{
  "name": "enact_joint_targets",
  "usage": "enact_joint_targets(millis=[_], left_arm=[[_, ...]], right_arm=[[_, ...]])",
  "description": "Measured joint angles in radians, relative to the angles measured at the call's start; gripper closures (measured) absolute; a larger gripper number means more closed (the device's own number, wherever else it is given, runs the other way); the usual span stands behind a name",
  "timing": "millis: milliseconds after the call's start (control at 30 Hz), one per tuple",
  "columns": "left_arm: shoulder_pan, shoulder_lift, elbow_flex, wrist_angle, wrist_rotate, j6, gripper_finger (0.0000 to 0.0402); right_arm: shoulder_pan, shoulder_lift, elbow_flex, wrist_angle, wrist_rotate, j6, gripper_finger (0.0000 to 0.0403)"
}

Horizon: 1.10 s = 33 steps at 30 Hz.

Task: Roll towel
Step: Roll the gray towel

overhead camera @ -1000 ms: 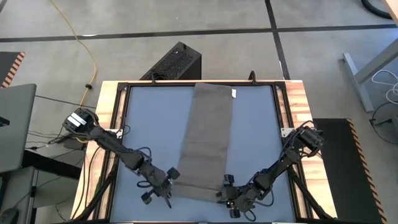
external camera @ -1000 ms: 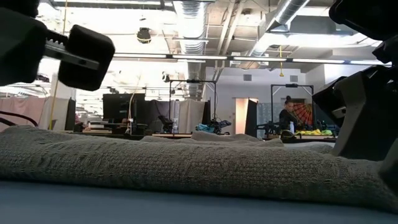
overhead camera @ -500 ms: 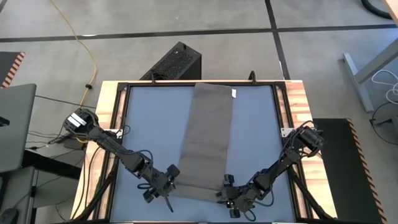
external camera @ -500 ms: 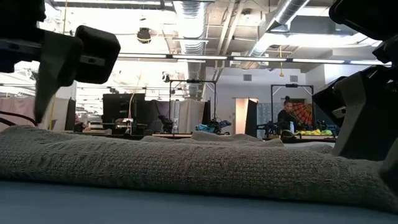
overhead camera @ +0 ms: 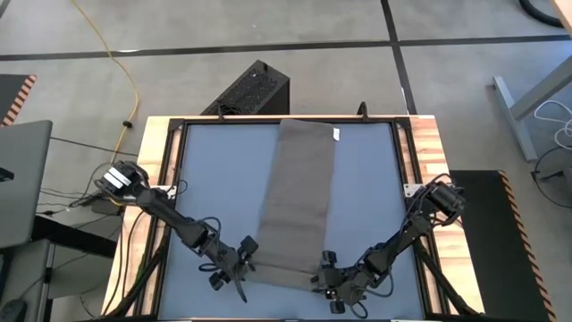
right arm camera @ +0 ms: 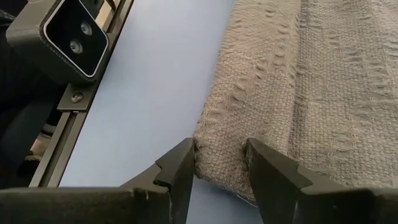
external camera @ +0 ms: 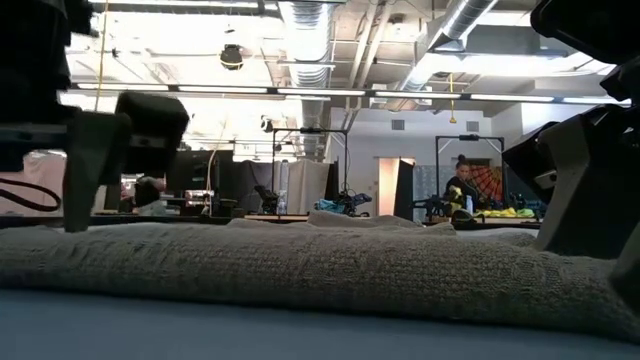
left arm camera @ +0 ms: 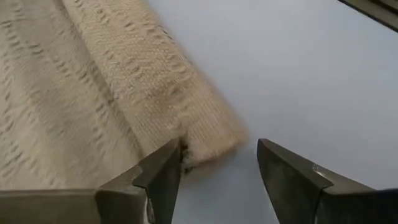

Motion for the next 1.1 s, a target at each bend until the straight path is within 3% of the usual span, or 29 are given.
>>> enact_joint_targets(millis=[300,500,700,933,1100], left_arm=[[0.005,0.051,0.007,-0.008,-0.013,-0.027,0.0225],[0.005,0.064,0.009,-0.020,-0.038,-0.062,0.0292],[0.007,0.060,0.008,-0.014,-0.036,-0.133,0.0384],[0.045,0.007,0.004,-0.021,0.228,-0.282,0.0398],[0.059,0.001,0.005,-0.009,0.325,-0.430,0.0399]], right_arm=[[-0.002,0.000,0.000,0.000,0.002,0.016,0.0231],[-0.002,0.000,0.000,0.000,0.004,0.035,0.0243],[-0.002,0.000,0.000,-0.001,-0.019,0.137,0.0300],[-0.017,-0.011,0.000,0.014,-0.152,0.326,0.0384],[-0.024,-0.037,-0.004,0.115,-0.250,0.374,0.0384]])
